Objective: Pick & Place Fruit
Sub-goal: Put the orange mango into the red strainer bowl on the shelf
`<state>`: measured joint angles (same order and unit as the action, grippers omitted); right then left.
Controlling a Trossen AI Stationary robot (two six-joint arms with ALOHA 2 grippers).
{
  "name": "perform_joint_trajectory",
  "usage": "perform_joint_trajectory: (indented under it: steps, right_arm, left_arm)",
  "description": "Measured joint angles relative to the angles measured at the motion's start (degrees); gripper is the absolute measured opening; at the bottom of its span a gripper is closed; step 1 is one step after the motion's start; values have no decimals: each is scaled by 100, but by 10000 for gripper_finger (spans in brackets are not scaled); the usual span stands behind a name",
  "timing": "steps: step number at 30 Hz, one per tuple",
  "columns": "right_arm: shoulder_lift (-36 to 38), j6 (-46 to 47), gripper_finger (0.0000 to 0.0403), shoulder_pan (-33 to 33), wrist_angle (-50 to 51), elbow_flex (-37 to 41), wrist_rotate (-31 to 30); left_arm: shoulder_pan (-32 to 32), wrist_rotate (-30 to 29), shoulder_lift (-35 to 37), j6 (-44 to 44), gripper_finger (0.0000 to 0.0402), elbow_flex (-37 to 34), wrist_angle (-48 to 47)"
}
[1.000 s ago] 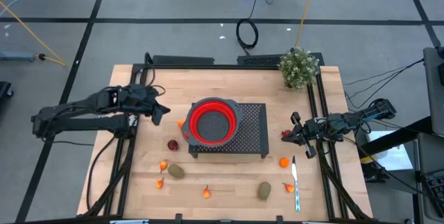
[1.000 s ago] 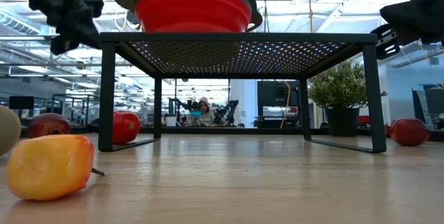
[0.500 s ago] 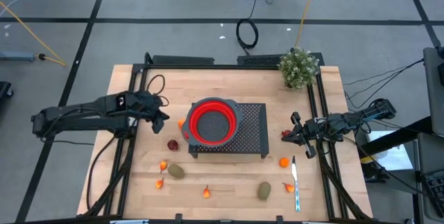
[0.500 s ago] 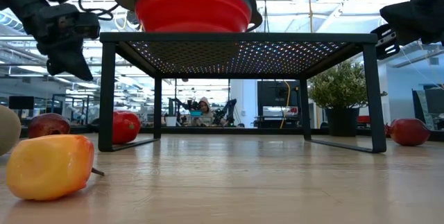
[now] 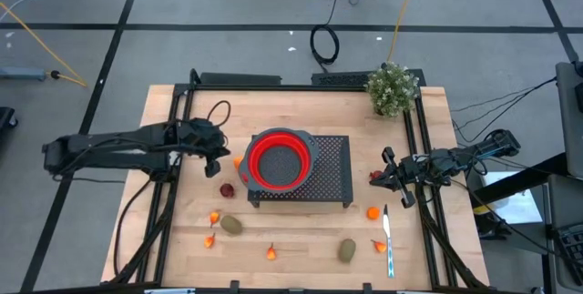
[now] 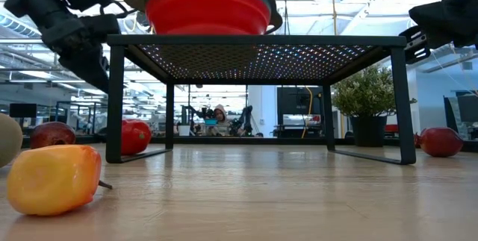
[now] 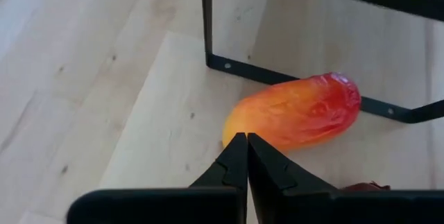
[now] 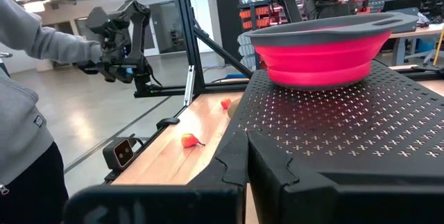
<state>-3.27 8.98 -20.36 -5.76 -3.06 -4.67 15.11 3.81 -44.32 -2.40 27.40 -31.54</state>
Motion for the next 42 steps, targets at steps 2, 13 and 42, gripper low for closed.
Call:
perform_joint_trajectory:
  steps: [2,13,42]
  right_arm:
    - [0,2,0,0,-2,-1,1]
    - [0,2,0,0,-2,-1,0]
    - [0,-19,0,0,-4,-1,14]
  left_arm:
    - [2,-82,-130,25,1,0,119]
    - [1,-299,-489,106,84,0,225]
    - [-101,-763,-487,1915,310,0,226]
